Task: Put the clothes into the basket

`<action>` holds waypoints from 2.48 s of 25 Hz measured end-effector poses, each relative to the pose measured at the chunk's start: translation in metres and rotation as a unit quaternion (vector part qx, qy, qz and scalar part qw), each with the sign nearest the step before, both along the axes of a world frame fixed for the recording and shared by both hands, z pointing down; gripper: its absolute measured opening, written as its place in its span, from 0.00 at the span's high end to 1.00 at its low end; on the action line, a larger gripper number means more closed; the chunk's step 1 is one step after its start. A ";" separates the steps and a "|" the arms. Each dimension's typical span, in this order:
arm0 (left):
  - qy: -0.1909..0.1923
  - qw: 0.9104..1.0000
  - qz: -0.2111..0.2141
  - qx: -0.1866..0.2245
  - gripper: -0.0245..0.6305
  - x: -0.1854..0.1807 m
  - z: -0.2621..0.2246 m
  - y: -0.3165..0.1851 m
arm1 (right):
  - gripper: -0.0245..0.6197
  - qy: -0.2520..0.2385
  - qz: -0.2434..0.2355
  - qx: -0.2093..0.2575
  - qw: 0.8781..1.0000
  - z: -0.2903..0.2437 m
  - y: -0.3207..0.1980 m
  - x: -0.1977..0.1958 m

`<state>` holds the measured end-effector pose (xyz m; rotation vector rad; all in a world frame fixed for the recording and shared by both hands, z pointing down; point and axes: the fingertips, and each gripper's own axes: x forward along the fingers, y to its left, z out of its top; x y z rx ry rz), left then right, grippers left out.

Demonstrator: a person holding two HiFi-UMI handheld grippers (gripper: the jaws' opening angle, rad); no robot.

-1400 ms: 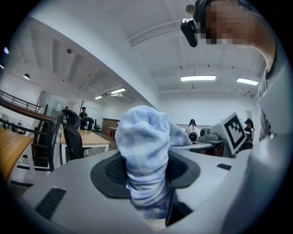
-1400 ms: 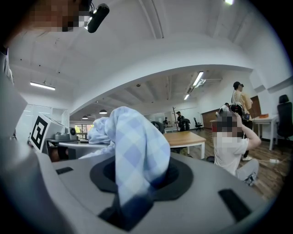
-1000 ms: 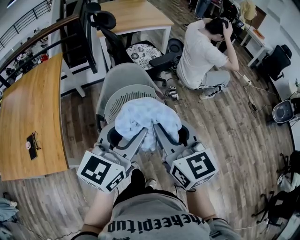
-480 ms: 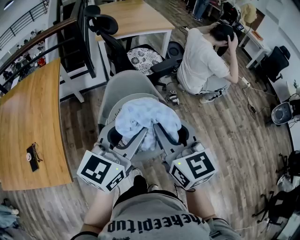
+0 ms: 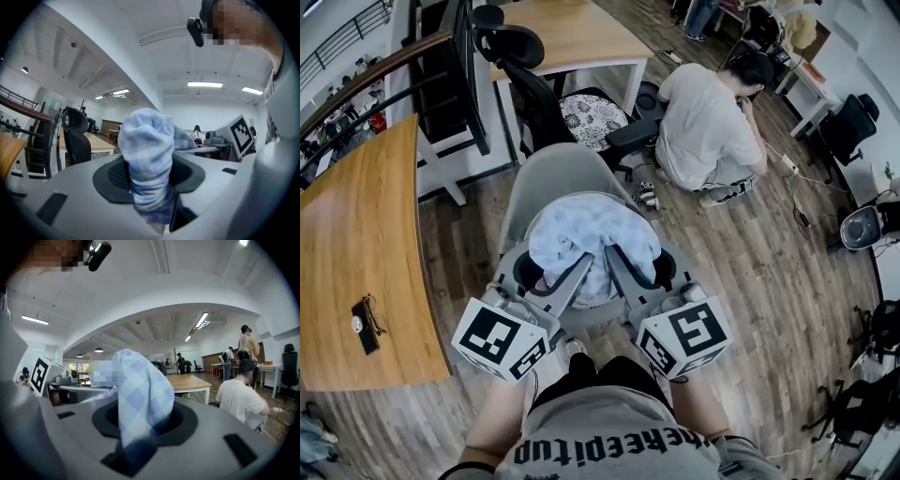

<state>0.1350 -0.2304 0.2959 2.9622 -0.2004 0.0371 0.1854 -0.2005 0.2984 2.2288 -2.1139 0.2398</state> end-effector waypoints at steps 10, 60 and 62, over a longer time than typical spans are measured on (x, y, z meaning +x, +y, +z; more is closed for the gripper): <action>-0.002 1.000 -0.002 -0.011 0.66 0.001 0.006 -0.012 | 0.73 0.000 0.000 -0.012 1.000 0.006 -0.012 0.001; -0.015 0.962 -0.269 -0.046 0.66 0.041 0.029 -0.048 | 0.73 -0.010 -0.267 -0.039 0.963 0.029 -0.078 0.049; -0.018 0.960 -0.275 -0.048 0.66 0.042 0.033 -0.047 | 0.73 -0.011 -0.275 -0.042 0.960 0.033 -0.078 0.050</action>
